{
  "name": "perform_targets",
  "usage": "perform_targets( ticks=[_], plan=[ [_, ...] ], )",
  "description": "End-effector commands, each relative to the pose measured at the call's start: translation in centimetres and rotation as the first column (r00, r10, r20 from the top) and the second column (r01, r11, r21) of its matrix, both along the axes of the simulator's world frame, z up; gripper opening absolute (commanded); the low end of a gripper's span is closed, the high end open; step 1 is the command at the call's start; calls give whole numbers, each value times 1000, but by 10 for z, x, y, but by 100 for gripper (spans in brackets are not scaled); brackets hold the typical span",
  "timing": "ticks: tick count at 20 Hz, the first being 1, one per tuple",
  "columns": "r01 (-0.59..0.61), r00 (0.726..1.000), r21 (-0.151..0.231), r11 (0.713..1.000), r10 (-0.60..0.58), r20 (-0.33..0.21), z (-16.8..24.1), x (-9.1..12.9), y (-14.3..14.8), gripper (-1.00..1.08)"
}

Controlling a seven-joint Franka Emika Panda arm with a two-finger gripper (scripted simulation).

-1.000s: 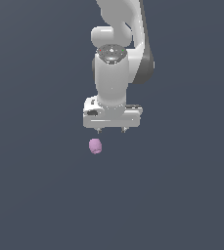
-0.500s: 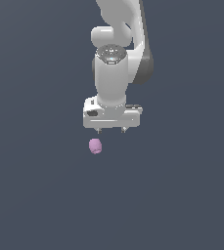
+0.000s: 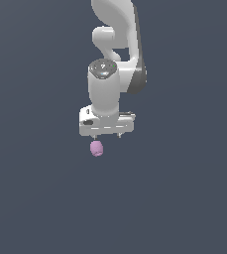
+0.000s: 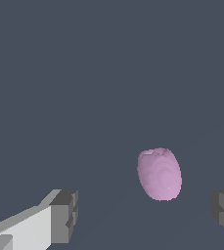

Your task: Pick up the object and move it to a goal position.

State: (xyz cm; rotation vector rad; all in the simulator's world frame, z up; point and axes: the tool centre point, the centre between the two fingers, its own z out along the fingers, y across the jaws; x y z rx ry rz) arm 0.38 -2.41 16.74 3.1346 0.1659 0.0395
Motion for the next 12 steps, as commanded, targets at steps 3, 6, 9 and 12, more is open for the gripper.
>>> perform_targets(
  ticks=[3, 6, 9, 12],
  plan=[
    [-61, 998, -1, 998, 61, -9, -25, -5, -19, 100],
    [-102, 995, -1, 995, 102, -14, -42, -9, -32, 100],
    [-136, 991, -1, 991, 136, -18, -55, -13, -42, 100],
    [-161, 987, 0, 987, 161, -22, -65, -16, -50, 100]
  ],
)
